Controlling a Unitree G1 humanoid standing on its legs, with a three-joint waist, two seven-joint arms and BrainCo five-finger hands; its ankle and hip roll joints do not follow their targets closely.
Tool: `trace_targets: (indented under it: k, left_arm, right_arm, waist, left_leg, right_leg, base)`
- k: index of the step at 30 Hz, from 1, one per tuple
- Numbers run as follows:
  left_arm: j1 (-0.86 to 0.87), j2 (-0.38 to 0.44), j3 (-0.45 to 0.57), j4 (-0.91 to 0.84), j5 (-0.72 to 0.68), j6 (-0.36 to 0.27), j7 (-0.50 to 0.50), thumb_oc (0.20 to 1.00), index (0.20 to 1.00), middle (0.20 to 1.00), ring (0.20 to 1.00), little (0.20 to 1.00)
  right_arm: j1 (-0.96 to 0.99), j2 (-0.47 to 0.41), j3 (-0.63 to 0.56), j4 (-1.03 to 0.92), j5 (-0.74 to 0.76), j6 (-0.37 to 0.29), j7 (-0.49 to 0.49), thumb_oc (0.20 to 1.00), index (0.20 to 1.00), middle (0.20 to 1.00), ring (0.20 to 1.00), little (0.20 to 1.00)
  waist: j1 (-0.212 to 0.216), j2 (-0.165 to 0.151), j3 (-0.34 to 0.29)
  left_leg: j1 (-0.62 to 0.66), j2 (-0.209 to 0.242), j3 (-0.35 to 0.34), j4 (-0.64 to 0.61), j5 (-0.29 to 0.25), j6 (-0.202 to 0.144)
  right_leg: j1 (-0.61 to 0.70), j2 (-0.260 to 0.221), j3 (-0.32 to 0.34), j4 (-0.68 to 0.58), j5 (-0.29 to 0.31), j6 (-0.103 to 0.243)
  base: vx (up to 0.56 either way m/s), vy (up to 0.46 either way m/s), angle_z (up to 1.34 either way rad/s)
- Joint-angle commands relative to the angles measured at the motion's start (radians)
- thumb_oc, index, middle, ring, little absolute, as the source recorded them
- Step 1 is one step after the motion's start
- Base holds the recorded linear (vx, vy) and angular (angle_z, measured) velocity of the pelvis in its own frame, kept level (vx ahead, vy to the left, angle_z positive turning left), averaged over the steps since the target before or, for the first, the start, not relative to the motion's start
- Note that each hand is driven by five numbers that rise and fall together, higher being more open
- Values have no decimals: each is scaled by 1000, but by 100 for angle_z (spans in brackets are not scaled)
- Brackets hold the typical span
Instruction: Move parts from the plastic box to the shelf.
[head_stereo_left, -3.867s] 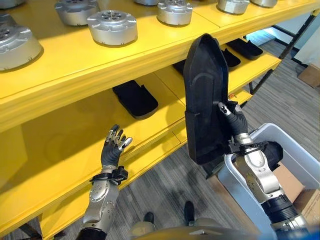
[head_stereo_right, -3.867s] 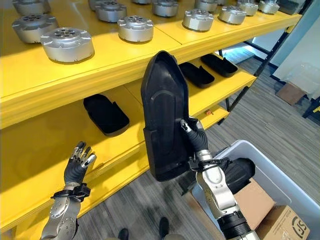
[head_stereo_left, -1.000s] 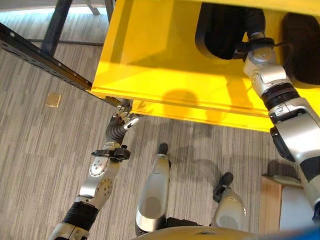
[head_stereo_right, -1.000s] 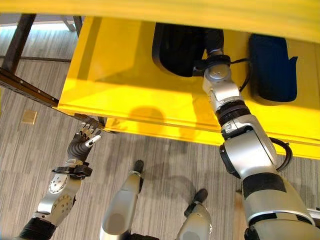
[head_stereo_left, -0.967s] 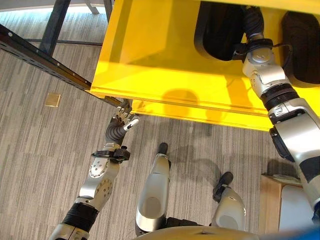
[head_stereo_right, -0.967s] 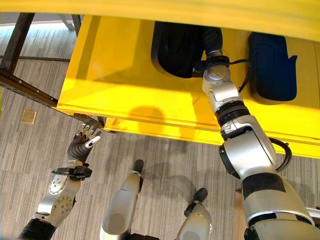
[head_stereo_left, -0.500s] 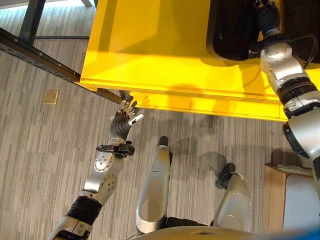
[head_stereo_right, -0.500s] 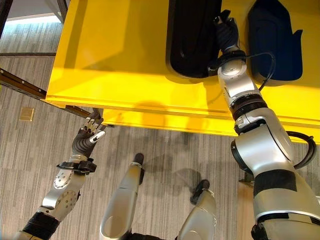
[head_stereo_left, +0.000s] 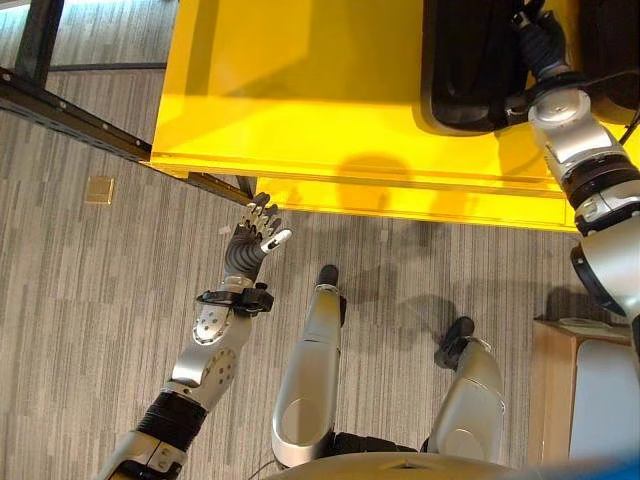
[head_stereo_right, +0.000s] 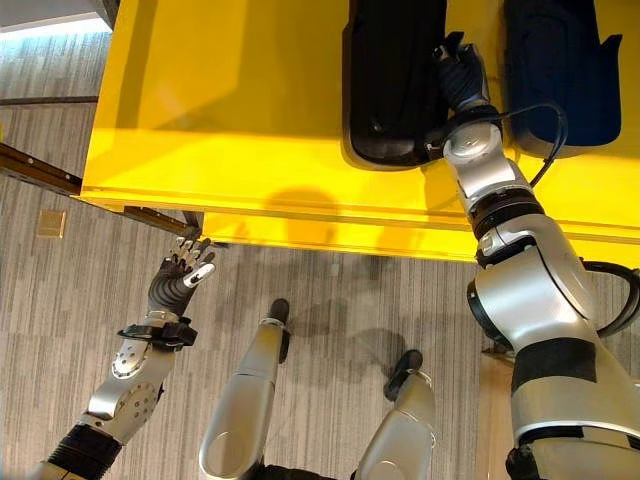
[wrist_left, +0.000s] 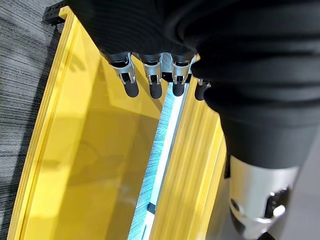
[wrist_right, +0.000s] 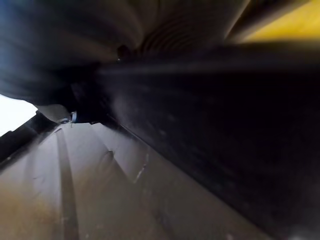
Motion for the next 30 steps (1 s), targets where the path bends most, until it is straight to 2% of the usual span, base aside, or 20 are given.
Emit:
trace_targets:
  k: [1, 15, 30]
  left_arm:
    - [-27, 27, -4, -71, 8, -69, 11, 1000, 1000, 1000, 1000, 1000]
    - [-37, 30, -9, -72, 0, -76, 15, 1000, 1000, 1000, 1000, 1000]
    - [-47, 31, -37, -80, -10, -84, 18, 1000, 1000, 1000, 1000, 1000]
  right_arm:
    - [-175, -32, -7, 36, 1, -53, -31, 200, 200, 200, 200, 200]
    - [-210, -22, -16, 89, 27, -47, -44, 200, 200, 200, 200, 200]
    - [-249, -49, -17, 136, 58, -38, -51, 200, 200, 200, 200, 200]
  waist:
    - [19, 0, -11]
    - [29, -1, -11]
    - [64, 15, -11]
  left_leg:
    - [-3, 10, 1, -18, 13, 18]
    - [-15, 3, -3, -26, 17, 20]
    - [-41, -19, -8, -21, 18, 31]
  right_leg:
    - [-26, 15, 30, 180, -78, -48]
    - [-27, 15, 22, 174, -74, -45]
    - [-26, 7, 13, 168, -68, -38]
  base:
    - [0, 0, 0]
    - [0, 0, 0]
    - [15, 9, 3]
